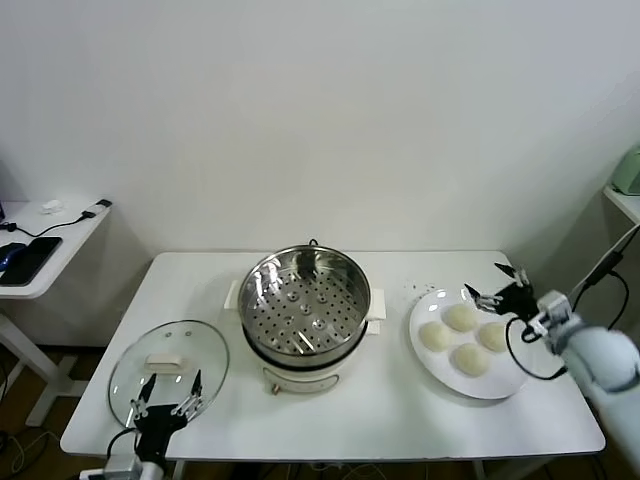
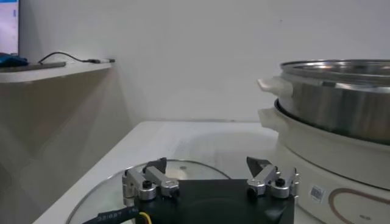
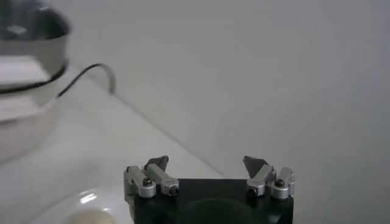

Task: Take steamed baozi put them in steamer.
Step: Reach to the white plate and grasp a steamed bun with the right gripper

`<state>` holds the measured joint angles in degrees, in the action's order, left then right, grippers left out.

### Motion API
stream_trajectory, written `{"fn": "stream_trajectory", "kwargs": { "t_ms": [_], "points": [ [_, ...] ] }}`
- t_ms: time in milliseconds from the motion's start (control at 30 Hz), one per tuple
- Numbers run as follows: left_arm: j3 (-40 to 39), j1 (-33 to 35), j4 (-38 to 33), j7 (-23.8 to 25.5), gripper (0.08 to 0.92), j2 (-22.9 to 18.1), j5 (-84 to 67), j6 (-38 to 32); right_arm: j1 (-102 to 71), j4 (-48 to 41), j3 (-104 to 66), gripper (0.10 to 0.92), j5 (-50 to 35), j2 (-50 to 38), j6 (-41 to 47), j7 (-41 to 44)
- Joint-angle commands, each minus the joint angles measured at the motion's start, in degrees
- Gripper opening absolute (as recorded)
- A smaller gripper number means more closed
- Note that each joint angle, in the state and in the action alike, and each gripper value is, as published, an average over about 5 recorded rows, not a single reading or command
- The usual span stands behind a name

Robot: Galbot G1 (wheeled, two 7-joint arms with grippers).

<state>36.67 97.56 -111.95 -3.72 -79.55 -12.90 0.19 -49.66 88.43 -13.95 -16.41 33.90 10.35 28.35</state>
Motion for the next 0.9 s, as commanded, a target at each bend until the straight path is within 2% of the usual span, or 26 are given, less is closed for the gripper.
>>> {"fn": "stream_trajectory", "kwargs": {
  "t_ms": [33,133,267,433,733,900],
  "points": [
    [-0.2,0.1,0.2,0.0,0.823,-0.1,0.0,-0.5,36.6,-13.2,36.2,0.823,9.0,-16.0,-11.7,35.9],
    [-0.4,0.1,0.5,0.0,0.823,-0.4,0.3,-0.7,52.6,-17.3,54.6,0.823,10.2,-14.4,-15.2,41.9],
    [-0.6,0.1,1.0,0.0,0.823,-1.0,0.8,-1.0,70.2,-24.1,75.3,0.823,10.4,-7.6,-16.3,45.0],
    [-0.9,0.1,1.3,0.0,0.823,-1.6,1.5,-1.4,80.8,-31.8,92.0,0.823,9.2,2.0,-15.5,45.7],
    [-0.8,0.2,1.9,0.0,0.823,-2.6,1.9,-2.0,75.7,-41.2,93.3,0.823,4.6,14.1,-9.3,40.3],
    [-0.6,0.3,2.3,0.1,0.823,-2.8,2.0,-2.1,69.7,-44.1,89.6,0.823,6.1,17.8,-7.4,37.9]
  ]
}}
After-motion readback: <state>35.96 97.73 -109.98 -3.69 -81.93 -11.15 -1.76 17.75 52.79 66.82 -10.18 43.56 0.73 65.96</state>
